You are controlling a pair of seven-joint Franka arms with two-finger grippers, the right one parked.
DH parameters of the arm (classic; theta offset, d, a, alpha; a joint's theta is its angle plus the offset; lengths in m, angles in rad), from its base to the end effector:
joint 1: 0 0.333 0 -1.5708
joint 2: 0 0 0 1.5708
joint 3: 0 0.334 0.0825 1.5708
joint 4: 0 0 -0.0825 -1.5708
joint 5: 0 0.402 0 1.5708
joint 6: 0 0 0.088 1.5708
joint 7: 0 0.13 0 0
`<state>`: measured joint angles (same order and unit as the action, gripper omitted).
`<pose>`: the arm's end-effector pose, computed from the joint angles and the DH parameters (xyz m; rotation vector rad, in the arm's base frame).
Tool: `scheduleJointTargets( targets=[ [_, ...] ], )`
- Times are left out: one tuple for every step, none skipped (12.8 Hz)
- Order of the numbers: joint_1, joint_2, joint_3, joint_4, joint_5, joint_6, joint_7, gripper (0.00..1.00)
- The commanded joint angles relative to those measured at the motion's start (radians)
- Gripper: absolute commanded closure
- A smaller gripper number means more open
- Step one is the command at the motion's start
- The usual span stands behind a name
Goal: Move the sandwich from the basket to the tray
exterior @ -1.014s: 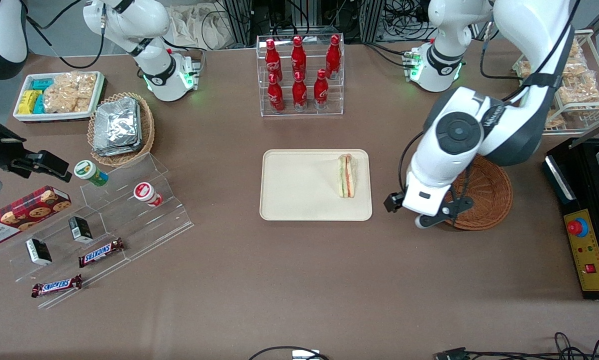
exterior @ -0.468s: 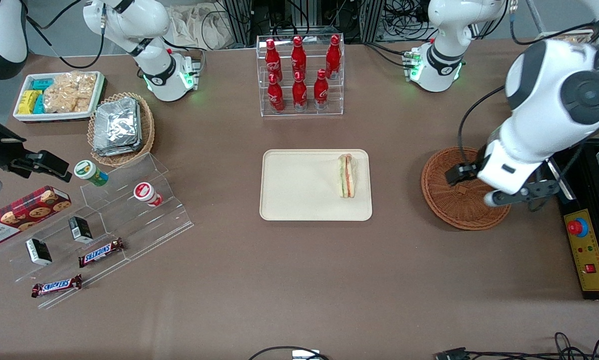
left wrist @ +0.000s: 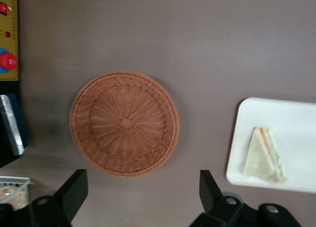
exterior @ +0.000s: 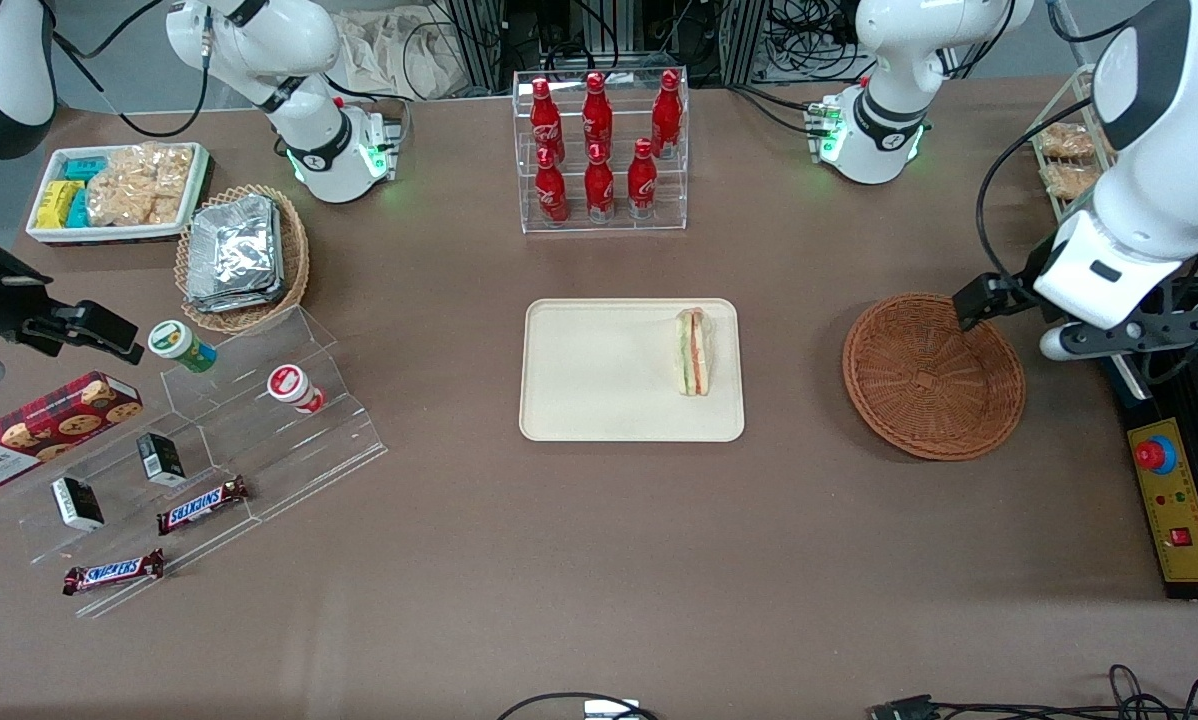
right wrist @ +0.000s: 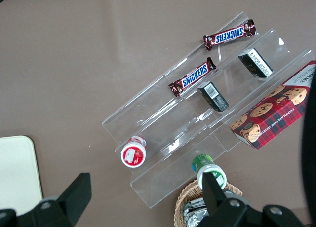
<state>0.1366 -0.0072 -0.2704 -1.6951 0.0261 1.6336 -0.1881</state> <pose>0.5651 -0.0732 0.5679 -3.1033 -0.0807 0.0767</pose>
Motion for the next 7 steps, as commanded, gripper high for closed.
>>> scheduleJointTargets(
  targets=[
    [-0.012,-0.059,0.045,-0.023,-0.018,-0.044,0.132,0.00],
    [-0.012,-0.063,0.056,-0.018,-0.018,-0.064,0.174,0.00],
    [-0.012,-0.066,0.065,-0.003,-0.018,-0.081,0.202,0.00],
    [-0.012,-0.069,0.066,0.006,-0.018,-0.096,0.208,0.00],
    [-0.012,-0.076,0.066,0.012,-0.018,-0.103,0.208,0.00],
    [-0.012,-0.082,0.066,0.014,-0.018,-0.109,0.207,0.00],
    [-0.012,-0.083,0.066,0.014,-0.018,-0.110,0.200,0.00]
  ],
)
